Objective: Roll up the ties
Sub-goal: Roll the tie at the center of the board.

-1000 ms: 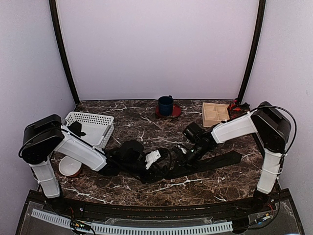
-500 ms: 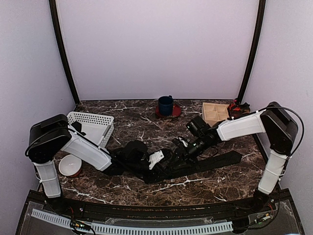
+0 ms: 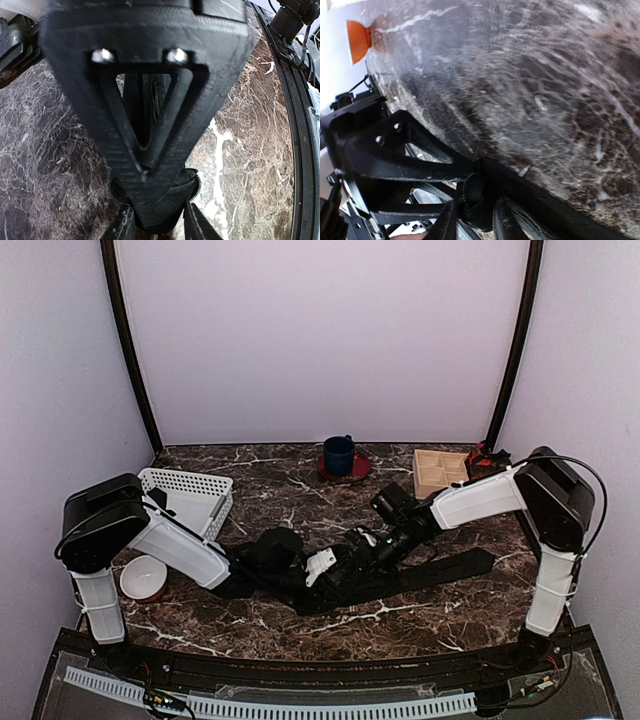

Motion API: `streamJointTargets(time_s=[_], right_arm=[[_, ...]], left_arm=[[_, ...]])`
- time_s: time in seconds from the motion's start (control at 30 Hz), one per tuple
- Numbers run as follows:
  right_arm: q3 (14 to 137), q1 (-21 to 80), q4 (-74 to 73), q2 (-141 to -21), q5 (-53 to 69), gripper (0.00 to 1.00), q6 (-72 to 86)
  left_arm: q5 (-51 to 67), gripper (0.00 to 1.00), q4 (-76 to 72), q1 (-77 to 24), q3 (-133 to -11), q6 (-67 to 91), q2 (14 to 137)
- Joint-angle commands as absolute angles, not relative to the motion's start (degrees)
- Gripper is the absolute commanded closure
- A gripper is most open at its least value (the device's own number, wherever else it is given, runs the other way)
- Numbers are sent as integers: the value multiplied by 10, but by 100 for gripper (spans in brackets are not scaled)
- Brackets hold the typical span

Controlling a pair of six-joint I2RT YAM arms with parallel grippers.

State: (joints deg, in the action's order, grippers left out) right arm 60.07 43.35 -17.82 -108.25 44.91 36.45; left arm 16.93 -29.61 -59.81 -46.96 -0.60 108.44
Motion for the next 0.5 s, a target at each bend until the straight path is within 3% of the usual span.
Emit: streamJointTargets(time_s=[0.0,0.1,0.33,0.47], right_arm=[[607,439,-197,-1095,426,81,346],[598,439,-204,-1103,413,88,333],[572,435,-184,-1110,392,96,311],[558,433,-163,-1112,392,98,311]], left_arm=[[174,65,-293,-602,-485,3,1090],[168,65,-312,-602,-466,13,1078],[158,47,-450,-601,-371,33,1053],[158,43,-516,-602,-361,28,1080]])
